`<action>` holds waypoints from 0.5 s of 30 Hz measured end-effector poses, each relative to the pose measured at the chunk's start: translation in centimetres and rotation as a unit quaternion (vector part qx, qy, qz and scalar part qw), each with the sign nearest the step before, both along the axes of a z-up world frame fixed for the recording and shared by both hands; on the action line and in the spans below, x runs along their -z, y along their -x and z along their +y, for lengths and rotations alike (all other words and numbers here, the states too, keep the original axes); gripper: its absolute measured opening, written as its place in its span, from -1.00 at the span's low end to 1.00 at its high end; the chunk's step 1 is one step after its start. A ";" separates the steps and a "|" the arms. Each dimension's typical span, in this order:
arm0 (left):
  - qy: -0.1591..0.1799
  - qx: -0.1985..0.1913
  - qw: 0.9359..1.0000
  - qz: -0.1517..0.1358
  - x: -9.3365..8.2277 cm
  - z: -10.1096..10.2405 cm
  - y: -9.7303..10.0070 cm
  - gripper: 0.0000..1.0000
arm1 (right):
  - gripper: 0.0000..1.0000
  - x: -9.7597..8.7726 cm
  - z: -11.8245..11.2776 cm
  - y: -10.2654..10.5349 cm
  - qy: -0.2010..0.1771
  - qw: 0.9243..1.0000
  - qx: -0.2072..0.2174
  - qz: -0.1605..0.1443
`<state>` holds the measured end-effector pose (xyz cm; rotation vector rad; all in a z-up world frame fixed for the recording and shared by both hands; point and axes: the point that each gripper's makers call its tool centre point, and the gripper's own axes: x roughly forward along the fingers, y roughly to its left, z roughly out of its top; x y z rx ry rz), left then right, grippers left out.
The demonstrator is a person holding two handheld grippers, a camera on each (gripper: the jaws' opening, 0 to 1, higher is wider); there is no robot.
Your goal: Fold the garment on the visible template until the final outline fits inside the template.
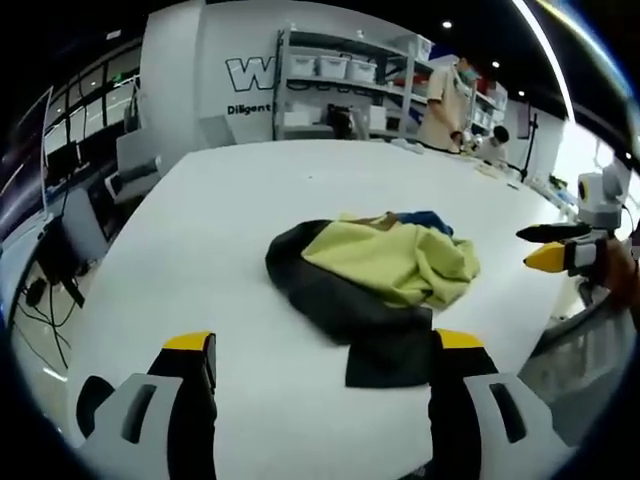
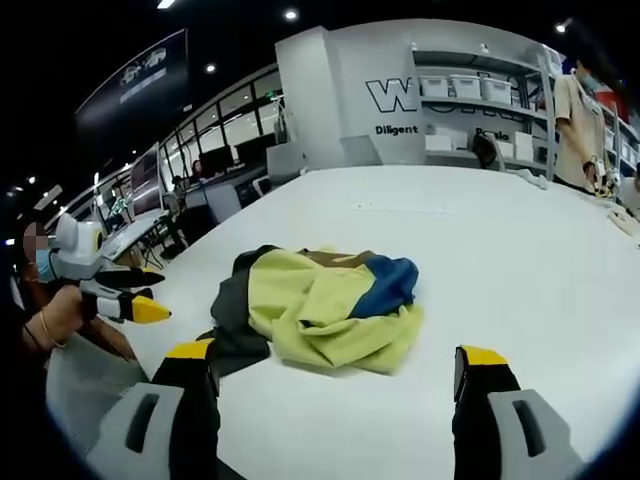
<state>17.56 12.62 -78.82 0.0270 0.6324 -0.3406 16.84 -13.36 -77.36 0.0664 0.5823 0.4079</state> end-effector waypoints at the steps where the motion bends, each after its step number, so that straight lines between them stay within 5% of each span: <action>1: 0.001 0.001 1.000 0.001 0.0 0.0 0.0 0.67 | 0.94 0.0 0.0 0.0 0.000 1.000 0.000 0.000; 15: 0.002 0.003 1.000 0.012 0.4 0.0 0.1 0.65 | 0.89 -0.4 0.0 -0.1 -0.007 1.000 -0.001 -0.006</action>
